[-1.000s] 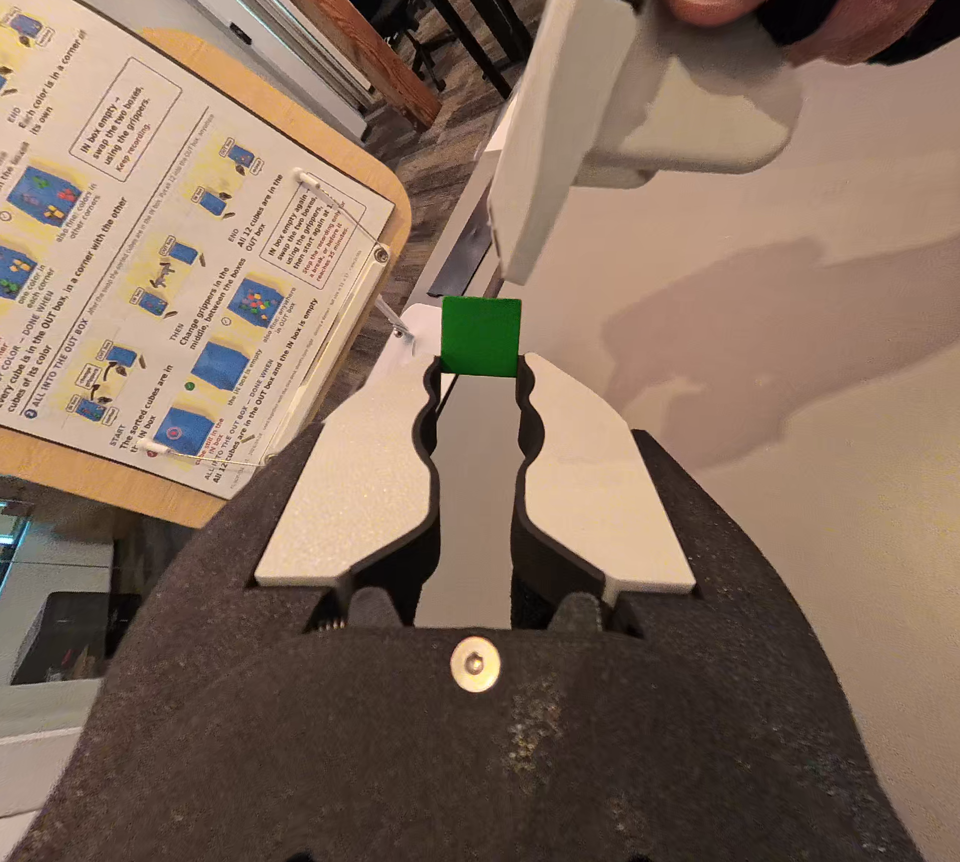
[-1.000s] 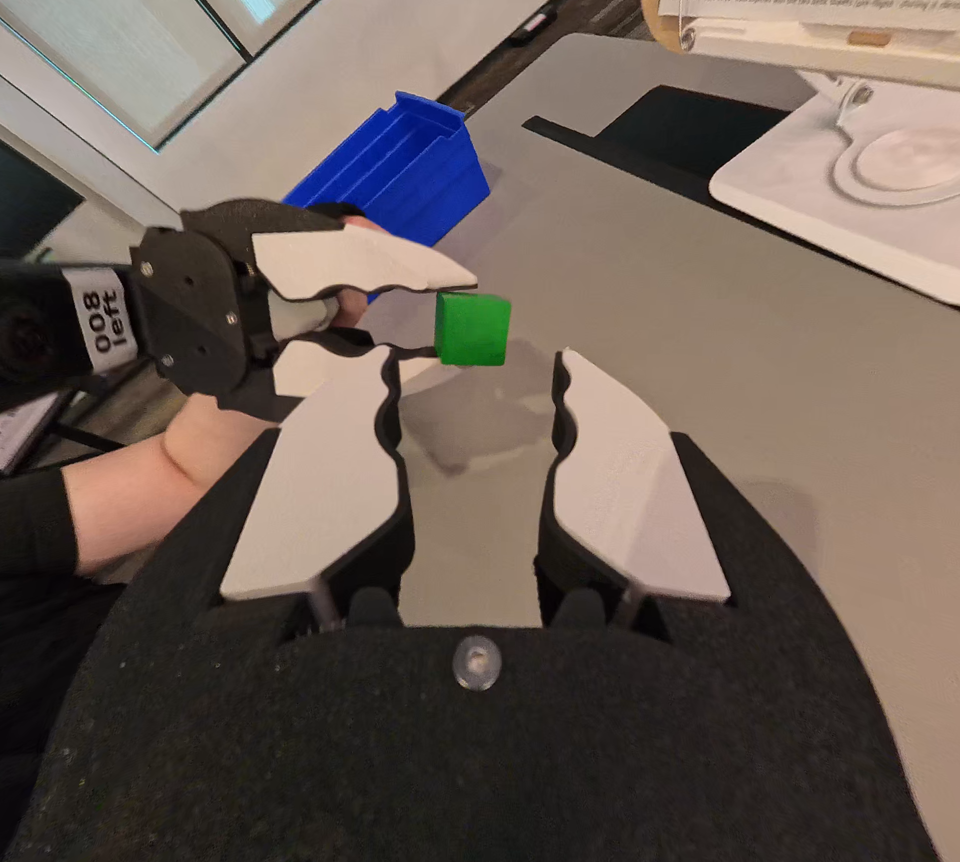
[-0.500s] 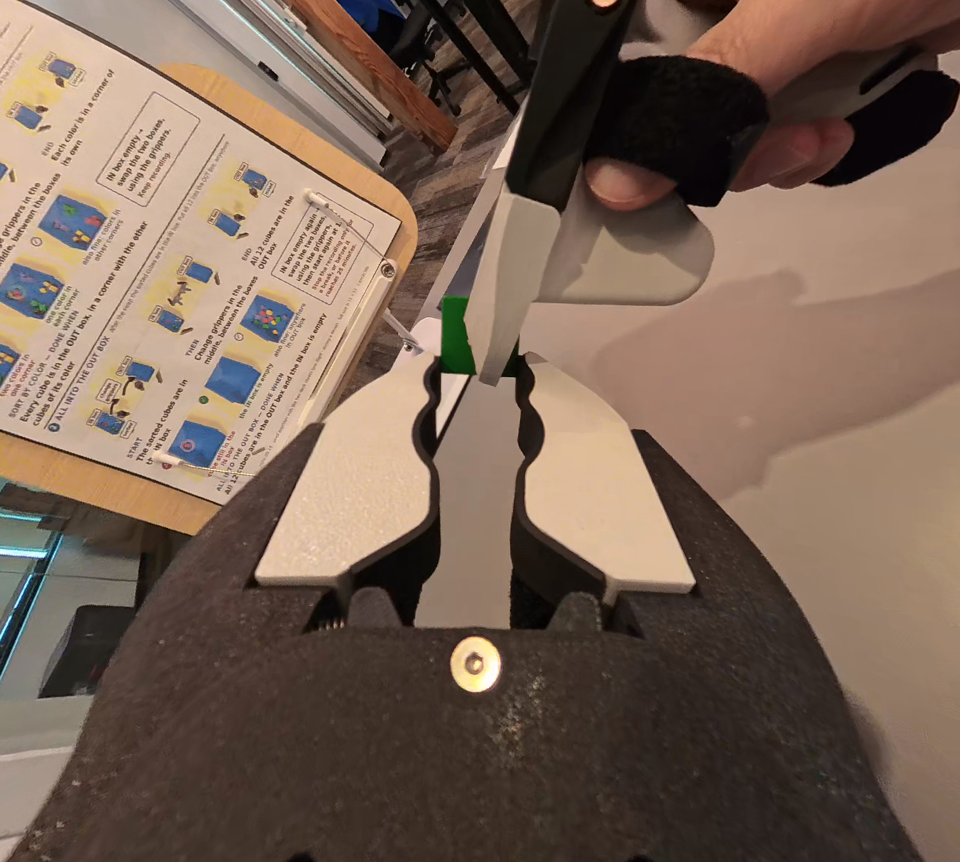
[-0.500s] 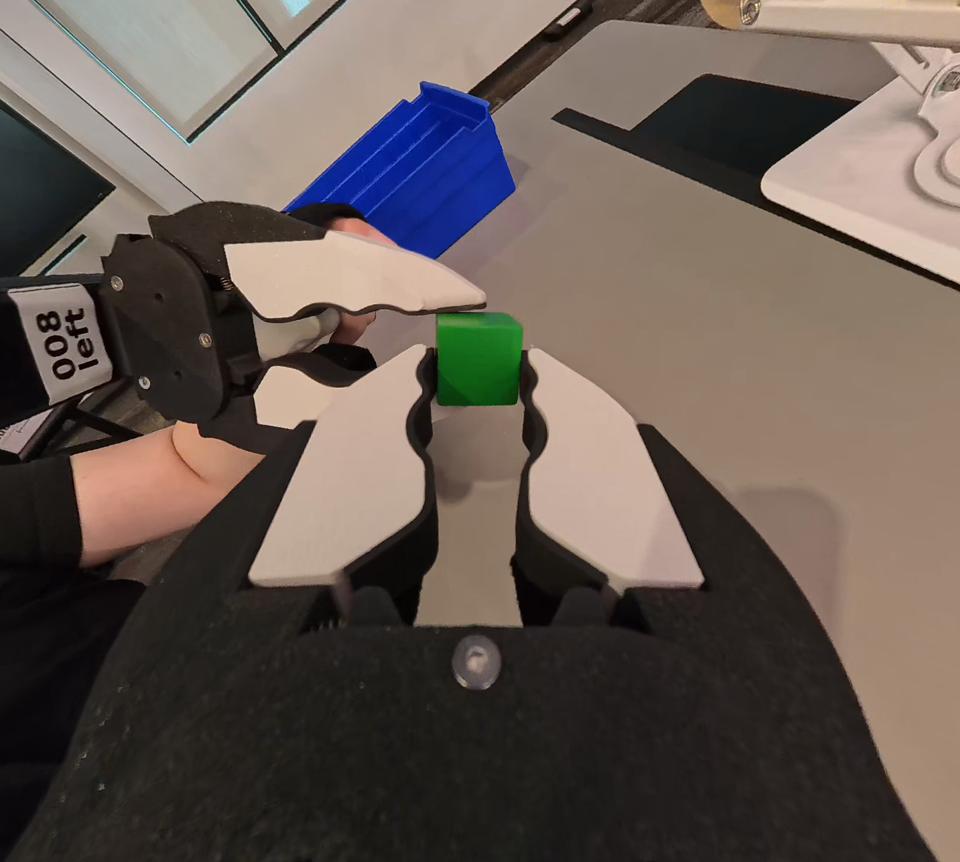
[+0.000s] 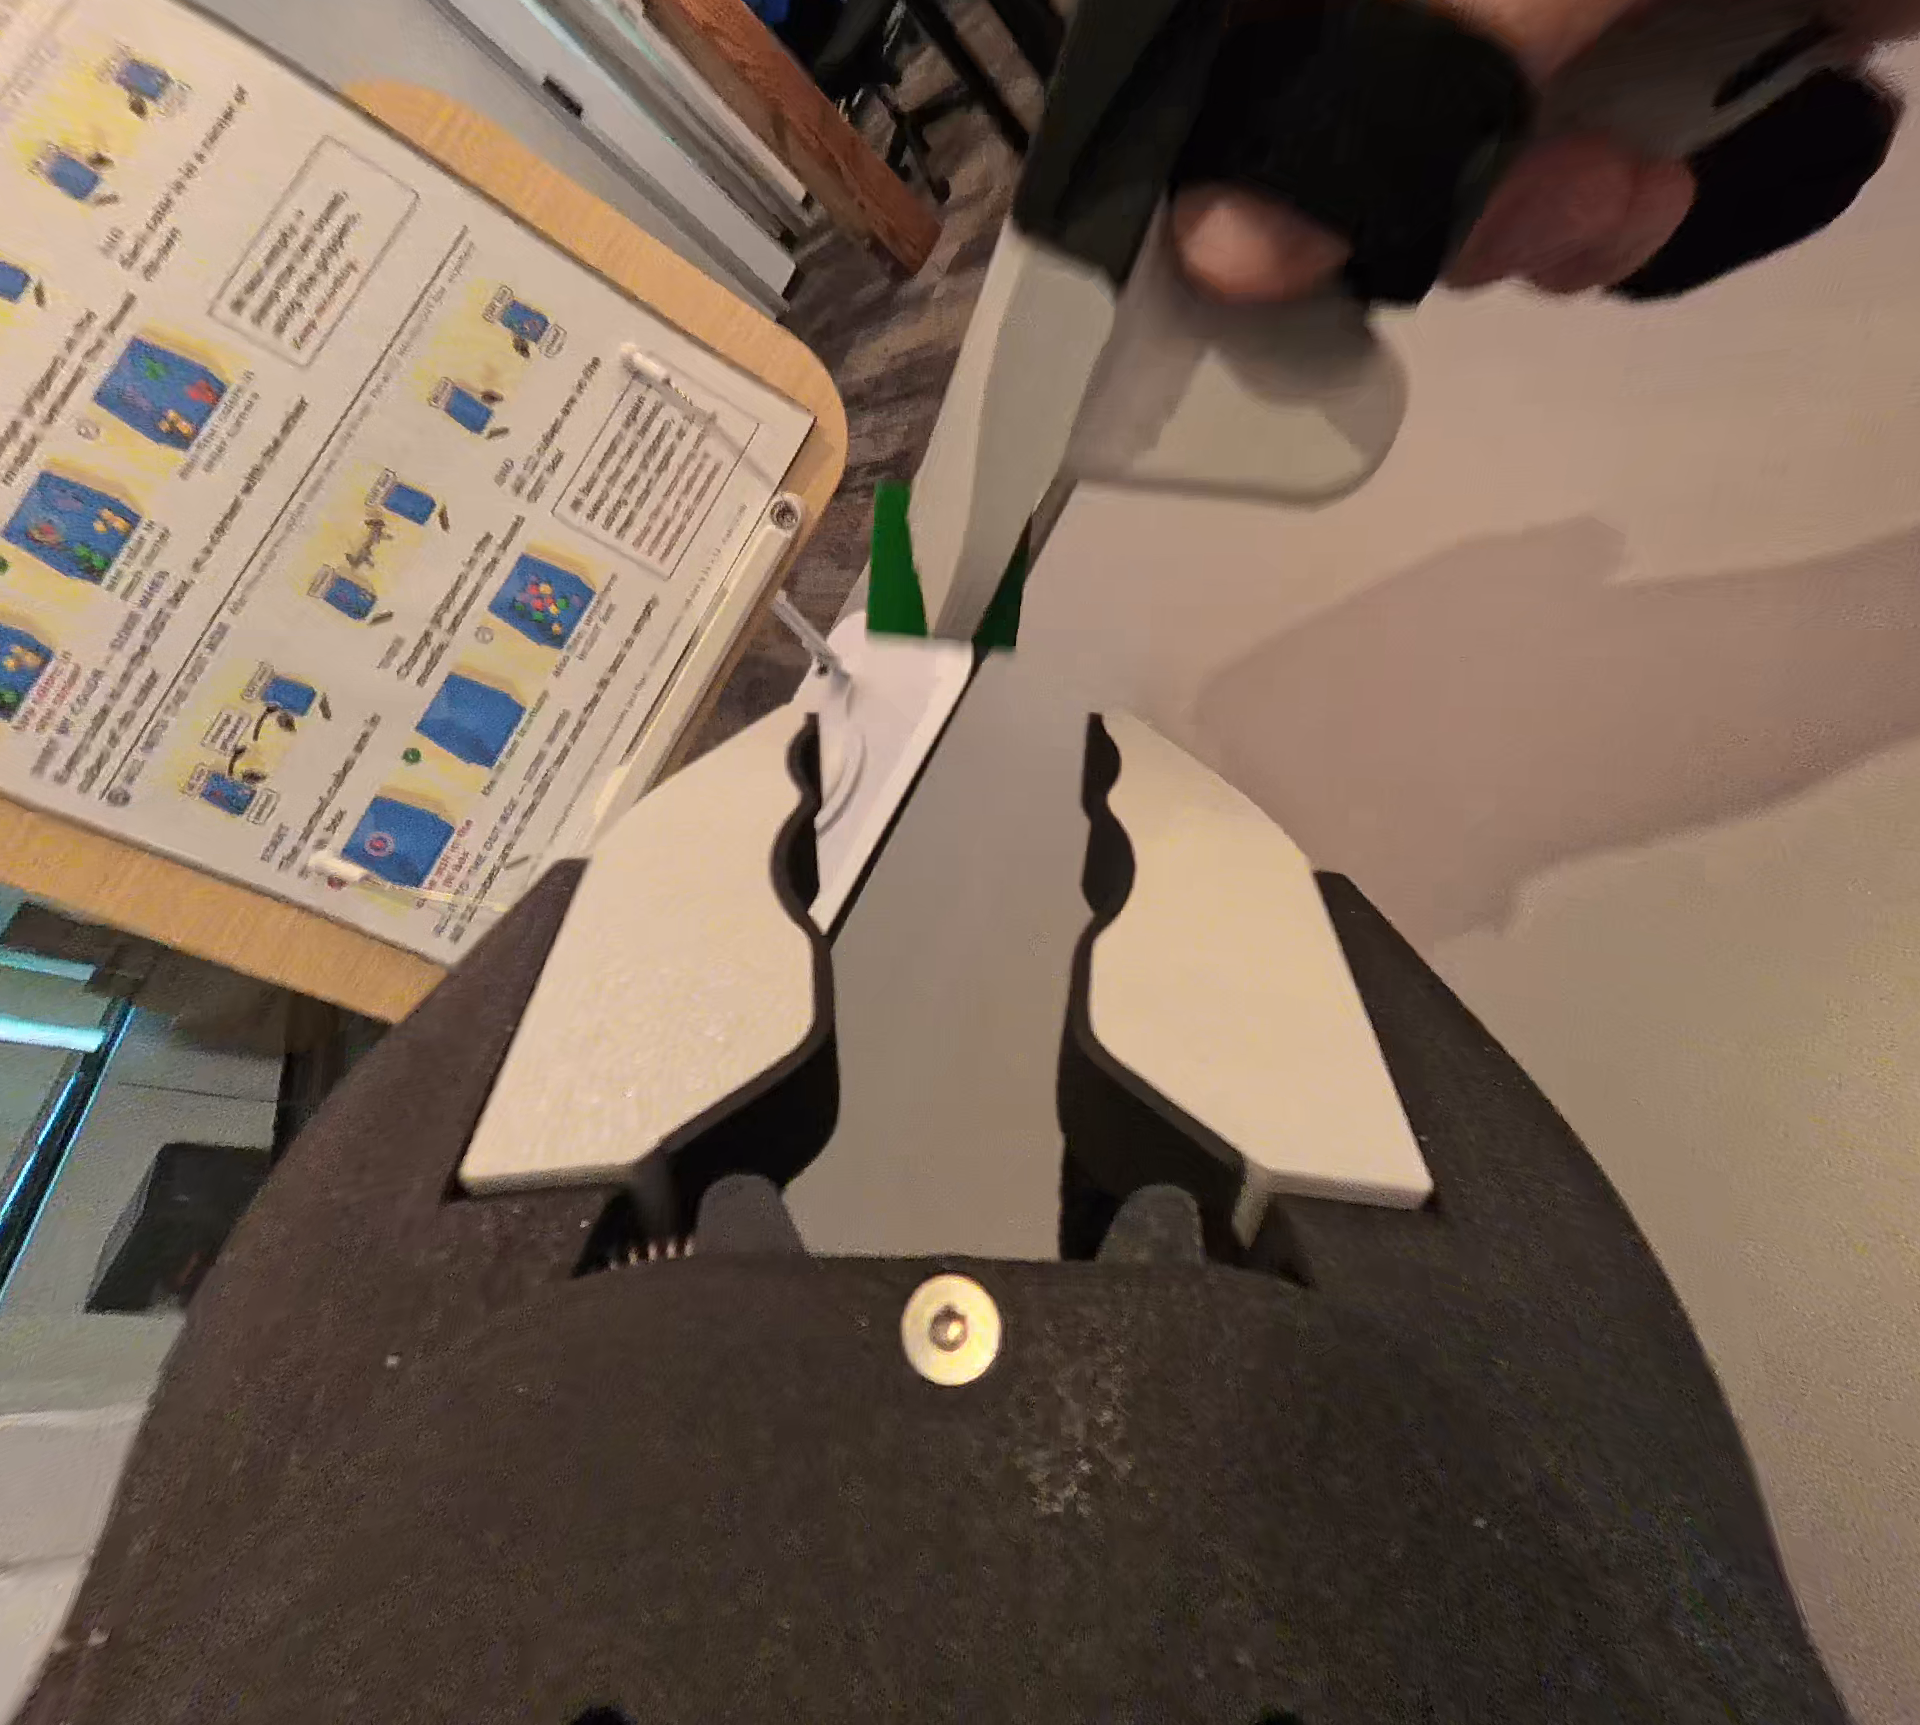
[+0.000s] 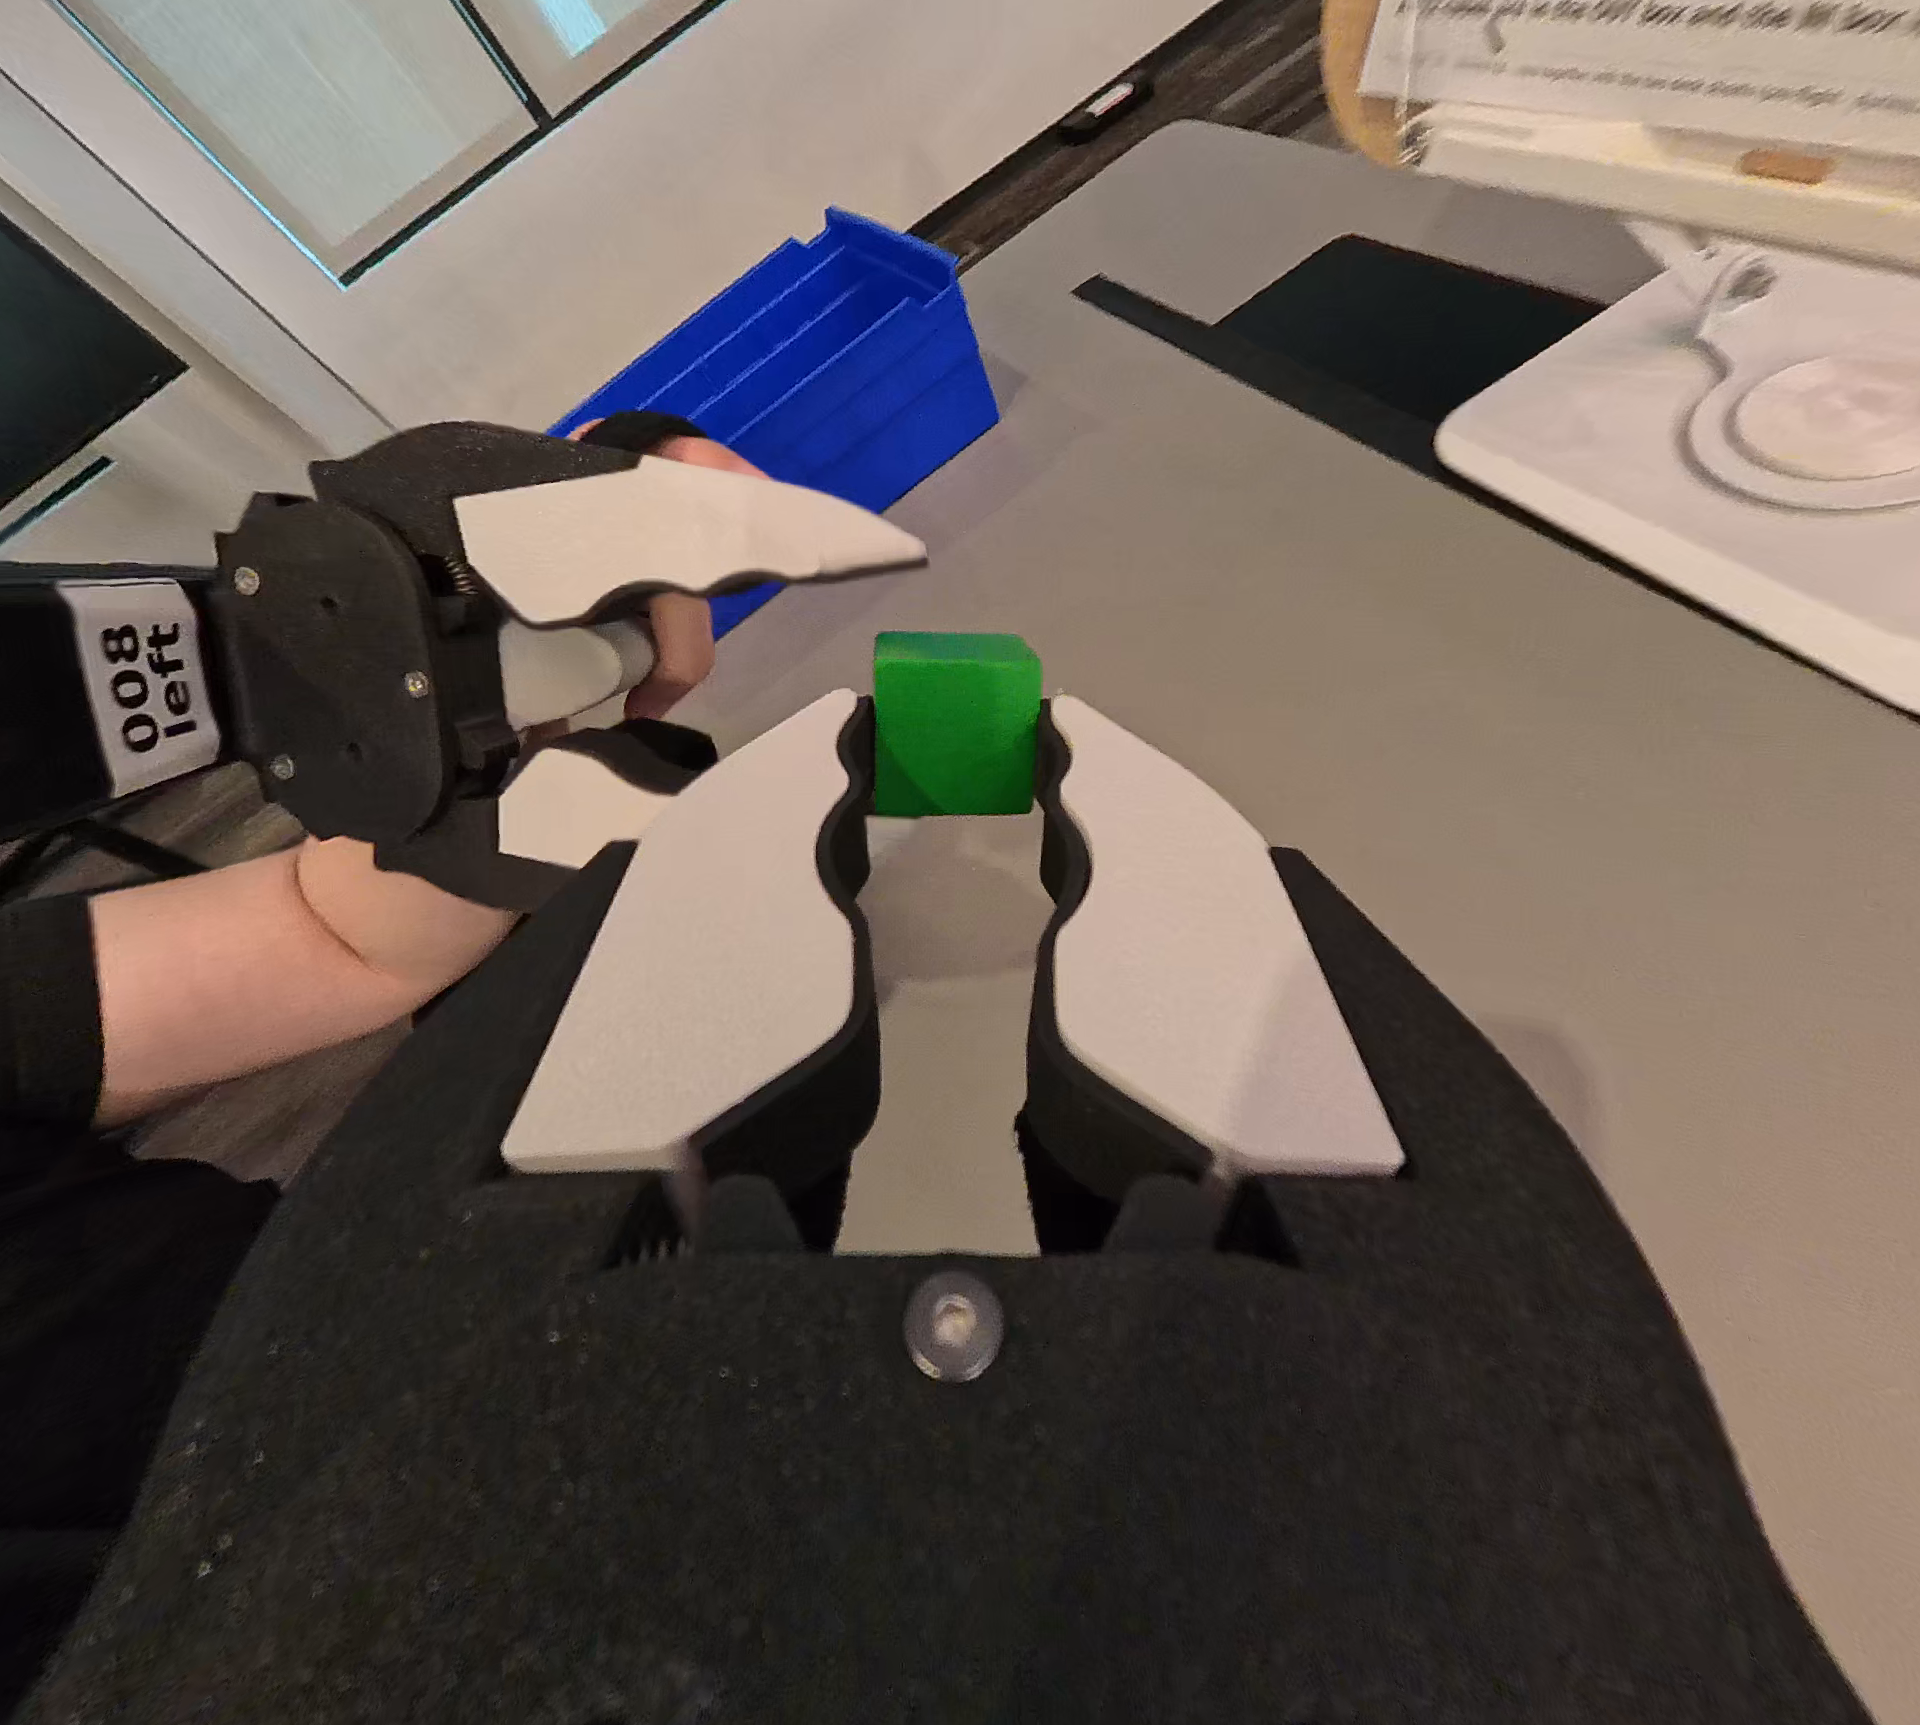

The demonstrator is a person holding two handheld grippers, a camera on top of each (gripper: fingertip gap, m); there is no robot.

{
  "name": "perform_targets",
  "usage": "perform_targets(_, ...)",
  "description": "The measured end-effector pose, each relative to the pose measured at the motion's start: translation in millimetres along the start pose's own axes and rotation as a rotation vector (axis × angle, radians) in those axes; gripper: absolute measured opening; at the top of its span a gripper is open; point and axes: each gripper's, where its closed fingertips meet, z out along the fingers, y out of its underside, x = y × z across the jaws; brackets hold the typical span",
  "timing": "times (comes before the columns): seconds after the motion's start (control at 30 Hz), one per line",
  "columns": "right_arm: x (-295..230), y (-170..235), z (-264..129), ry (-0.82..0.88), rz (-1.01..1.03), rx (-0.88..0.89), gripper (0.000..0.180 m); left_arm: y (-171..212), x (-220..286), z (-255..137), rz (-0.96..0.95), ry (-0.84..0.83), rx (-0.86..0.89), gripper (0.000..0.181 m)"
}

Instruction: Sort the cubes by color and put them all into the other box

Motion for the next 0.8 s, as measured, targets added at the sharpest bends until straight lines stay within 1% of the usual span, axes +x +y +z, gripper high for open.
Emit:
perform_targets(0.07,13.0,-8.1,-20.9,0.064,-0.023,0.016,0.028,8.4,-5.6,0.5,-0.01,-0.009,-0.038,0.053)
perform_targets(0.1,23.9,-12.2,-38.0,0.138,-0.055,0.011,0.029,11.2,-8.1,-0.1,-0.025,-0.005,-0.042,0.053)
perform_targets(0.17,50.8,-18.4,-92.5,0.376,-0.127,-0.018,0.029,14.7,-15.6,-2.8,-0.068,0.0,-0.044,0.051)
perform_targets(0.23,66.5,-19.7,-161.5,0.56,-0.132,-0.012,0.029,18.4,-24.3,-7.5,-0.097,-0.002,-0.055,0.047)
perform_targets(0.3,86.4,-7.0,-226.0,0.67,-0.012,-0.019,0.029,23.8,-31.8,-13.0,-0.093,-0.008,-0.078,0.042)
perform_targets(0.4,158.4,40.8,-318.9,0.922,0.195,-0.211,0.029,28.8,-42.8,-19.5,-0.101,-0.037,-0.104,0.04)
perform_targets(0.43,185.6,58.7,-343.9,0.988,0.279,-0.263,0.029,29.3,-45.1,-20.7,-0.118,-0.041,-0.107,0.038)
perform_targets(0.5,230.2,94.3,-372.0,1.025,0.409,-0.335,0.029,31.6,-49.2,-21.4,-0.156,-0.052,-0.125,0.031)
perform_targets(0.53,246.4,114.5,-382.8,1.045,0.465,-0.393,0.029,32.5,-49.9,-21.3,-0.163,-0.054,-0.132,0.031)
perform_targets(0.6,272.6,142.2,-400.0,1.104,0.503,-0.487,0.029,32.8,-49.7,-21.1,-0.162,-0.054,-0.136,0.031)
perform_targets(0.73,309.7,168.3,-412.0,1.151,0.556,-0.584,0.029,34.8,-47.2,-20.7,-0.144,-0.055,-0.152,0.032)
perform_targets(0.8,321.5,178.9,-415.6,1.142,0.616,-0.613,0.029,37.7,-46.1,-20.7,-0.127,-0.056,-0.17,0.032)
